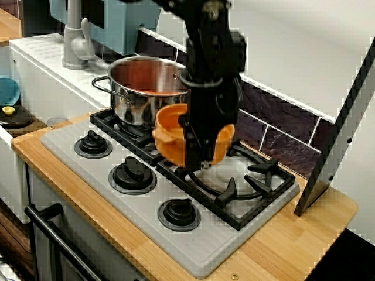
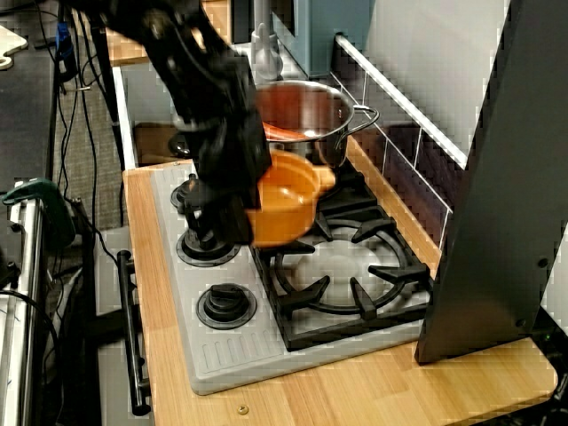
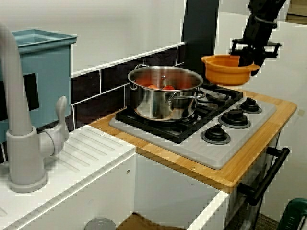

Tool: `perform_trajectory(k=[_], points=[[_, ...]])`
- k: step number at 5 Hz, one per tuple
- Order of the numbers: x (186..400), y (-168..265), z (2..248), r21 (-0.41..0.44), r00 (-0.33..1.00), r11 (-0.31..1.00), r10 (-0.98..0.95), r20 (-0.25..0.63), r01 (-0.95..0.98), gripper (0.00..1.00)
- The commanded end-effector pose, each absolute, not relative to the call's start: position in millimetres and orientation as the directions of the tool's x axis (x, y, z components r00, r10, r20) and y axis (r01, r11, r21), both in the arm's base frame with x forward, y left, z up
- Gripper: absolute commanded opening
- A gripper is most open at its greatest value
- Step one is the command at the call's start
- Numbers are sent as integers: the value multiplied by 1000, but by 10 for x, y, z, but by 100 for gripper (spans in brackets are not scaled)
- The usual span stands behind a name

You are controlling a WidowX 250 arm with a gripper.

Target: Lift pot from stove

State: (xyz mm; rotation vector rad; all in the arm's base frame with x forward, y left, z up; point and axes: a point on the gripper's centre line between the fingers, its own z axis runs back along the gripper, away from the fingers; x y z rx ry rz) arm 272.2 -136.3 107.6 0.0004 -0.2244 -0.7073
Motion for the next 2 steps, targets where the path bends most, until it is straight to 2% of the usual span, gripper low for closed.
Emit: perform_trajectory(k=[1, 2], points=[[2665, -1331, 1565, 94, 697, 756, -638, 327, 648, 0], [2600, -1308, 1764, 86, 686, 754, -633, 360, 651, 0]])
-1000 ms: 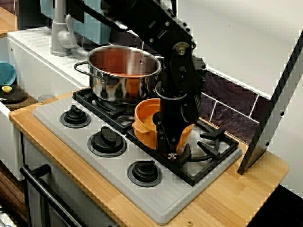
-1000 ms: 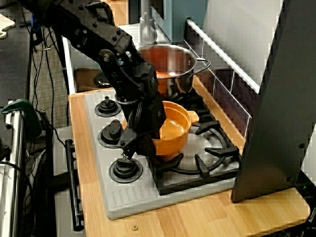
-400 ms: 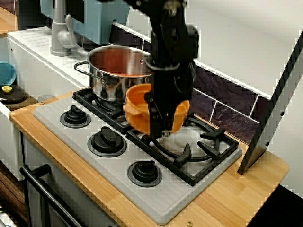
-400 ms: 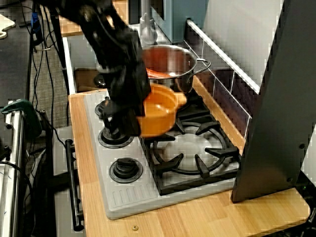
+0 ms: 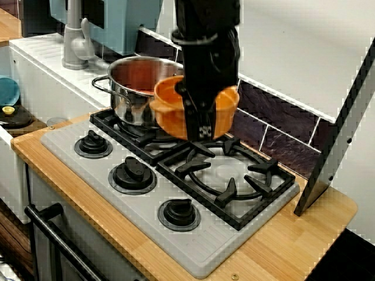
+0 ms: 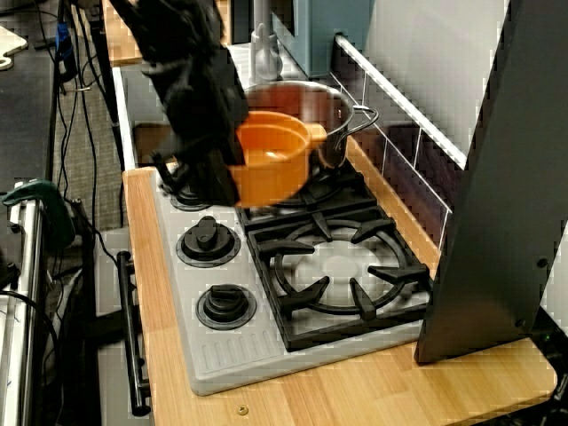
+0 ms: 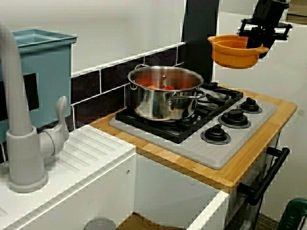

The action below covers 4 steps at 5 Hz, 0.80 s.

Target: Lift pot from stove

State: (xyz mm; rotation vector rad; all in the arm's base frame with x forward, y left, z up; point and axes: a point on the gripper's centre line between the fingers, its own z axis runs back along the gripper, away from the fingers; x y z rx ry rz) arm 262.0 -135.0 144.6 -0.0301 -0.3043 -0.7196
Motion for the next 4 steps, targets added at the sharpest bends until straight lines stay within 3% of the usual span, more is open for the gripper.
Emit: perform_trajectory(k=[1, 4], points=[[2564, -1254, 1995, 77, 677, 757, -621, 396, 649, 0], [2410, -1146, 2443, 38, 662, 759, -589, 464, 649, 0]])
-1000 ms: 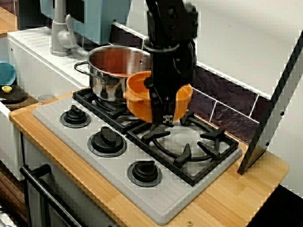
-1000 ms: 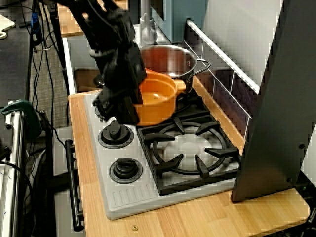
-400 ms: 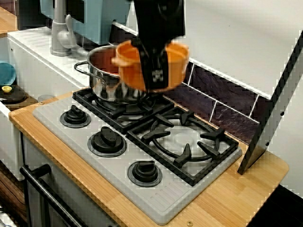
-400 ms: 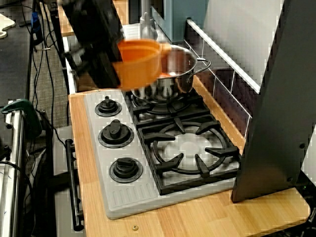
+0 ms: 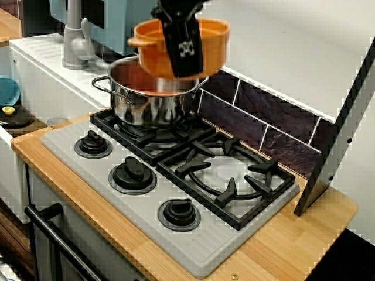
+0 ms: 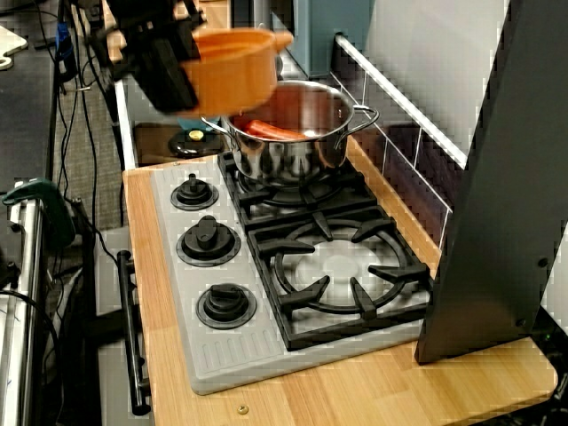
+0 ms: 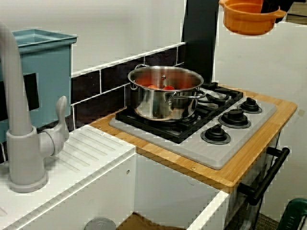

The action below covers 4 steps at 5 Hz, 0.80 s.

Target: Lift pot from stove

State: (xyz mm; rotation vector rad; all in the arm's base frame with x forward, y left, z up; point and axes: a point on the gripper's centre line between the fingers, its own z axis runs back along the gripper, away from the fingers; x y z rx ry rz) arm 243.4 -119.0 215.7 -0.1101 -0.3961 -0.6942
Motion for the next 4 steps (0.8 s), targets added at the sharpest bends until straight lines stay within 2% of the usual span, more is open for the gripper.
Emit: perform_trajectory(k=[1, 4], points=[[2388, -1138, 2480, 34, 659, 759, -586, 471, 651, 0], [2405, -1124, 2472, 31, 663, 764, -579, 474, 645, 0]])
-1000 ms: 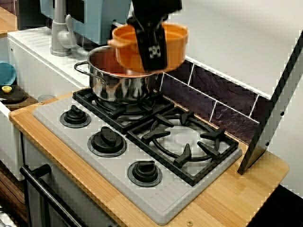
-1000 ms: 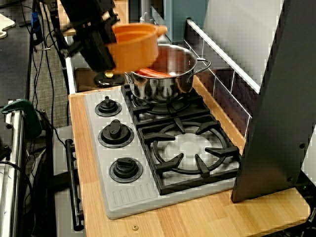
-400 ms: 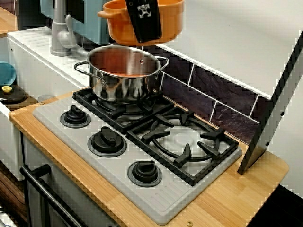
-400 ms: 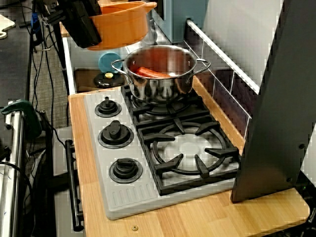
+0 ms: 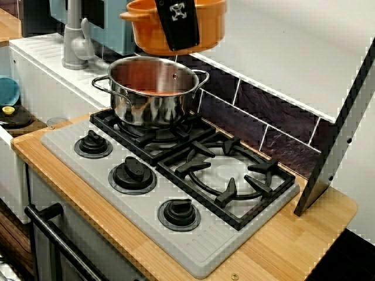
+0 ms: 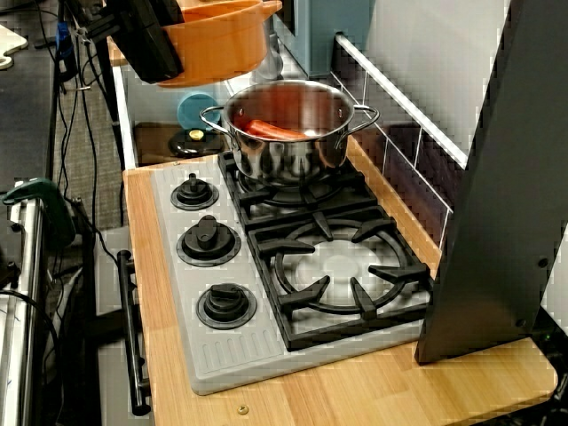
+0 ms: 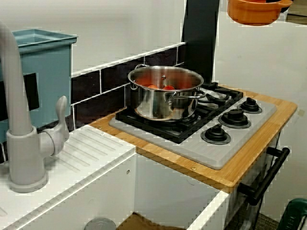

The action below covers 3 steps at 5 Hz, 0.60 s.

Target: Lift pot from stove

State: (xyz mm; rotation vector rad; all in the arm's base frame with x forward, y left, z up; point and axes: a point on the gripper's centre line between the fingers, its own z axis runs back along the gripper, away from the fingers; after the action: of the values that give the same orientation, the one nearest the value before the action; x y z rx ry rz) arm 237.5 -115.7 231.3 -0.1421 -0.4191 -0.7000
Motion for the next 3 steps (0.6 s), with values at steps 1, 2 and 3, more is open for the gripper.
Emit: perform_trajectory(k=[1, 2, 3], points=[[2416, -1105, 2469, 32, 665, 765, -578, 474, 643, 0], [2419, -1091, 2482, 32, 665, 767, -575, 477, 641, 0], [2413, -1092, 2480, 31, 664, 766, -576, 476, 642, 0]])
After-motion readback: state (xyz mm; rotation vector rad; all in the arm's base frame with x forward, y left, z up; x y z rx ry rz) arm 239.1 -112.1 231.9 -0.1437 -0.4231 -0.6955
